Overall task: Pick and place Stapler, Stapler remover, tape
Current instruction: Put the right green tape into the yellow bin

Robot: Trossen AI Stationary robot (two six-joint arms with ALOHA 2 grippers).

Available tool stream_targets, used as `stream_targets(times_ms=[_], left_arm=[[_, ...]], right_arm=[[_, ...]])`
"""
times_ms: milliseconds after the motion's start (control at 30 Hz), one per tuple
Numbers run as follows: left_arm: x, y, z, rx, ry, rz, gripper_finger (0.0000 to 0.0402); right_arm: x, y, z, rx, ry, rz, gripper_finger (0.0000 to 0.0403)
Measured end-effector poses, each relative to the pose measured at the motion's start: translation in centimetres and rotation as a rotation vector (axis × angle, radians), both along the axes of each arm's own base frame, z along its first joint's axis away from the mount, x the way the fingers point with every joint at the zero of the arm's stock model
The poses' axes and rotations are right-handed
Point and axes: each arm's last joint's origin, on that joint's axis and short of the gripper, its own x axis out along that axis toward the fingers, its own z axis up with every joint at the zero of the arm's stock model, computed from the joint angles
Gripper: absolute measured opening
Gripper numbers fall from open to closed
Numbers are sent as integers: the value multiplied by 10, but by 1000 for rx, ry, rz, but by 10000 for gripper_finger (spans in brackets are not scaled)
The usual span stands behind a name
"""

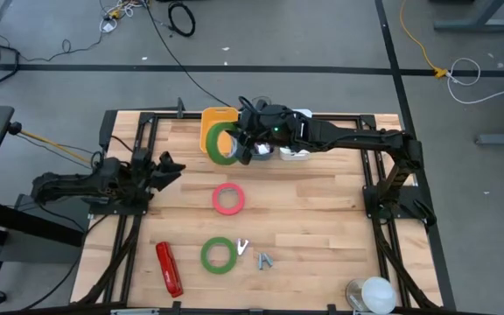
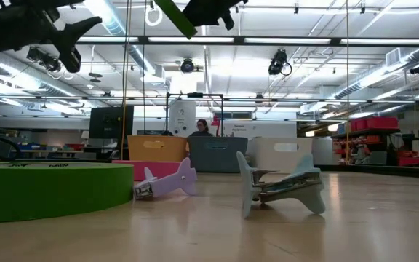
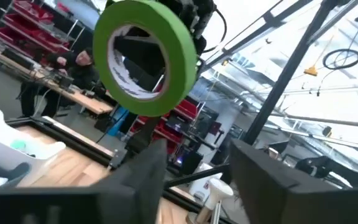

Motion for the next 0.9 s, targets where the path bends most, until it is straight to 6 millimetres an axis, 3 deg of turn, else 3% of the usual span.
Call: stream_targets(times_ms=[133, 267, 633, 900], left_arm=[[3, 0, 12, 28, 14, 18, 247], [8, 1, 29, 82, 27, 41, 281], [33, 1, 83, 225, 60, 73, 283], [62, 2, 102, 253, 119, 68, 282]], right_arm=[[0, 0, 1, 40, -23, -10, 98], [1, 1, 3, 93, -58, 29, 98], [4, 4, 12, 173, -168, 95, 98], [4, 4, 15, 177, -202, 108, 98]])
